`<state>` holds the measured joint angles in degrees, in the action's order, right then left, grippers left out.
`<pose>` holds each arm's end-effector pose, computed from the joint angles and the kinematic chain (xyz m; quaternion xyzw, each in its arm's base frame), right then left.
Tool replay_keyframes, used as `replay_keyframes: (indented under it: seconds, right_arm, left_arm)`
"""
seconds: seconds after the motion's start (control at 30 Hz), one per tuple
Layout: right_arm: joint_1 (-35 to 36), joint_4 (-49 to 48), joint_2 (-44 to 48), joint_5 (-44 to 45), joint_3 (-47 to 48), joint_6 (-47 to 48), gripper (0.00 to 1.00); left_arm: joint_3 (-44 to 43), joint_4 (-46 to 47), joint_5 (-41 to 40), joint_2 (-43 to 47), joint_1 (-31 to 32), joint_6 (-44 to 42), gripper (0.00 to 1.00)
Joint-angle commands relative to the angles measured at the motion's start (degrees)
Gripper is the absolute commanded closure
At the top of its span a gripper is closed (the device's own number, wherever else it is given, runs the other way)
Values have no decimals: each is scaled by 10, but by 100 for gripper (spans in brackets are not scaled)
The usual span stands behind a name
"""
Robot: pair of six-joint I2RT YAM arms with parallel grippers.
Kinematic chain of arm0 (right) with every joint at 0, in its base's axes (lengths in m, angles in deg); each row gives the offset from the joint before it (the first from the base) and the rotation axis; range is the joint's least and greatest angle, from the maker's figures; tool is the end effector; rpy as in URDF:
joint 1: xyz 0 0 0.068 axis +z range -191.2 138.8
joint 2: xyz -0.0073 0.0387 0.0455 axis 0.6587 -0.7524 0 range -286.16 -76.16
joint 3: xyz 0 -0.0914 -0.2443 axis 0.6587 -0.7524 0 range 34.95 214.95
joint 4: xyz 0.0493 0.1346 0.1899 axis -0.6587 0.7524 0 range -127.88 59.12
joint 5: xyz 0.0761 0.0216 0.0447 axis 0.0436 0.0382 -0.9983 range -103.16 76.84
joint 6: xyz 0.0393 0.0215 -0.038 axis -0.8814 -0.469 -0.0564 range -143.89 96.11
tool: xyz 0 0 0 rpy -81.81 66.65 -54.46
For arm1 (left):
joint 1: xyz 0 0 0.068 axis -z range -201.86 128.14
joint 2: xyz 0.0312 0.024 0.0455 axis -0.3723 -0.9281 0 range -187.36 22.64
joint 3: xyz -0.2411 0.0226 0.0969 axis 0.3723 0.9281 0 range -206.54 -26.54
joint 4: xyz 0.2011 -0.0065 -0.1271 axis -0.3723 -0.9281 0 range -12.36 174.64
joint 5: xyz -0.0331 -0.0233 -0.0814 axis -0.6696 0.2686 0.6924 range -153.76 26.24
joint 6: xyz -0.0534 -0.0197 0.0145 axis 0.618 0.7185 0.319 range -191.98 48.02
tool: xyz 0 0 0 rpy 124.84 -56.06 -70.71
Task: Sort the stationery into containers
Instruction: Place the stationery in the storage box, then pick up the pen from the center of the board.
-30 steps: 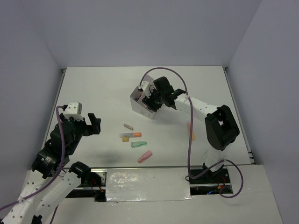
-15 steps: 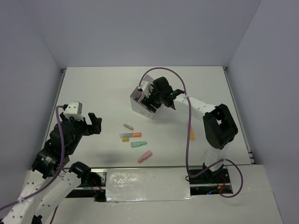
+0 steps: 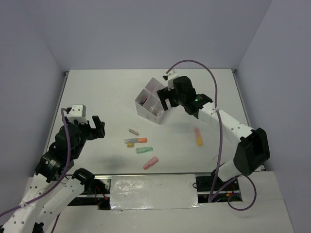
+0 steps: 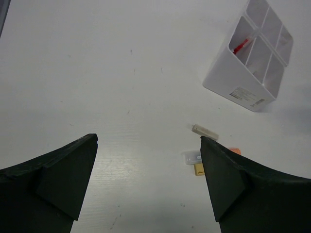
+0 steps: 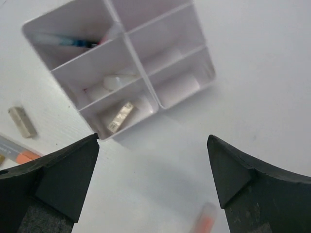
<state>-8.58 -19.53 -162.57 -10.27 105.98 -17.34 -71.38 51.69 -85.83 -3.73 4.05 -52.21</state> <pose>0.2781 0.1755 0.2995 -0.2843 0.8346 0.0846 0.4642 0.0914 -0.0267 0.3234 -0.0755 0.7811 -0.0938 0.6126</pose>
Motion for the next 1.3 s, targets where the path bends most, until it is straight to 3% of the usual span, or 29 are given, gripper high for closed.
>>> replay_keyframes:
  seconds: [0.0,0.17,0.23,0.3,0.47,0.53,0.73,0.83,0.87,1.03,1.13,1.17,1.27]
  right_arm:
    - [-7,87,40,127,-31,-140,0]
    - [-20,81,134,60,-138,-191,0]
    - [-17,93,157,149,-168,-237,0]
    - [-36,81,173,164,-203,-226,0]
    - [-125,75,147,43,-228,-207,4]
    - [-157,82,122,36,-229,-218,7]
    - [-165,95,47,48,-241,-228,12]
    - [-165,92,25,37,-245,-230,20]
    - [-165,92,13,33,-244,-227,28]
    - [-165,106,-24,45,-235,-225,38]
    - [-165,108,-38,37,-229,-218,59]
    - [-165,109,-41,35,-224,-214,71]
    - [-163,121,-46,40,-212,-206,86]
  left_arm:
    - [-15,-7,-53,-24,-3,15,1]
    - [-15,-11,-63,-24,-4,18,1]
    - [-15,-10,-60,-23,-5,18,1]
    - [-13,-8,-54,-20,-5,15,1]
    - [-8,2,-31,-9,-5,7,1]
    - [-8,3,-26,-9,-5,4,1]
    - [-6,8,-15,-12,-5,0,1]
    - [-6,10,-10,-13,-5,-1,1]
    - [-7,10,-10,-12,-5,-1,1]
    - [-4,13,-4,-7,-5,-3,1]
    - [-4,13,-1,-7,-5,-4,1]
    - [-4,13,0,-7,-4,-4,1]
    - [-3,15,2,-4,-4,-5,1]
